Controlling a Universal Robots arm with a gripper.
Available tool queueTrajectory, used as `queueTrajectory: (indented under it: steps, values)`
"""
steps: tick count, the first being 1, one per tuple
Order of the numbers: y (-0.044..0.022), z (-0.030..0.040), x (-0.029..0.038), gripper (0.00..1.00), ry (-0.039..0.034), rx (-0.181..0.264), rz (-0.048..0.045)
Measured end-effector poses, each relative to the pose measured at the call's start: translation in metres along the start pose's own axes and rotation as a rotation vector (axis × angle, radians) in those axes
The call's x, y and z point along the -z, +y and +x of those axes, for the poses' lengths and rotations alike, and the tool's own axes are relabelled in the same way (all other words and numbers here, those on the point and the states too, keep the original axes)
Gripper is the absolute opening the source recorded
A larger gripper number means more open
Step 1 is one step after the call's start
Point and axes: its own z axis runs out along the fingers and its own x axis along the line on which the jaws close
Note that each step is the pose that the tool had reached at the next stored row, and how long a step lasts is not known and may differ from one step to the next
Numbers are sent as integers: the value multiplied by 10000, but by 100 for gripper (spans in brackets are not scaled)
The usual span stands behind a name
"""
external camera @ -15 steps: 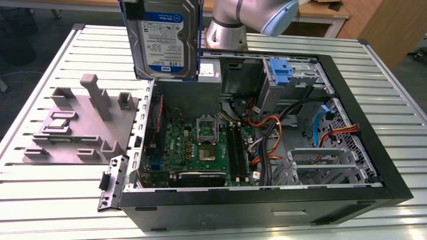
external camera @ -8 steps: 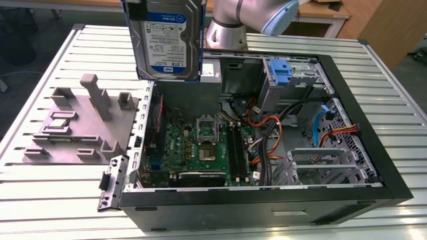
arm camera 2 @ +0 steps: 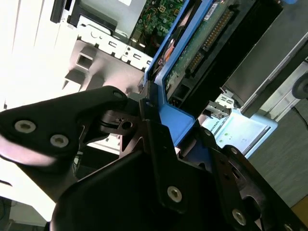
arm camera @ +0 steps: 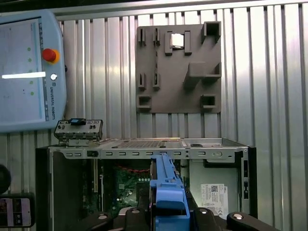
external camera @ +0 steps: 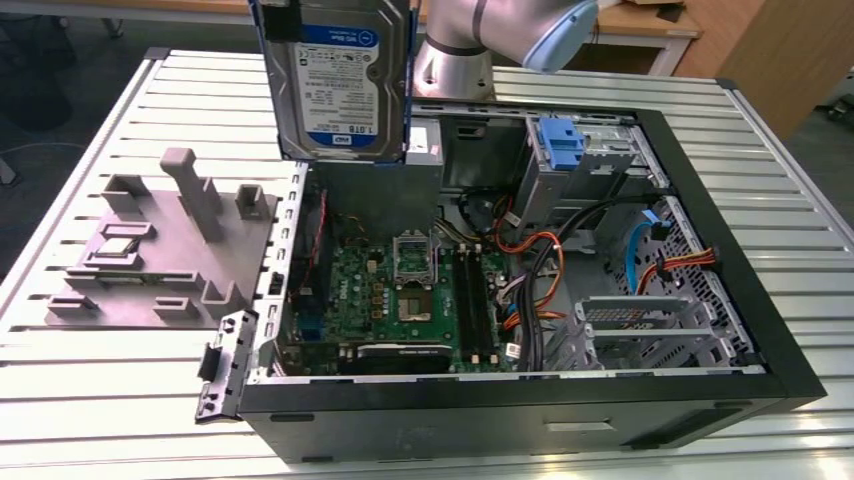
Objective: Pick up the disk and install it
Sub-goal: 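Pick up the disk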
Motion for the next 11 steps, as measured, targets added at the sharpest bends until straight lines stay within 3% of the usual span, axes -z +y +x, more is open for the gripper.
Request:
queueTrajectory:
  steps: [1, 11]
  values:
    - [0, 0, 0, 37, -34, 1, -2]
    - [-1, 13, -1, 37, -35, 1, -3]
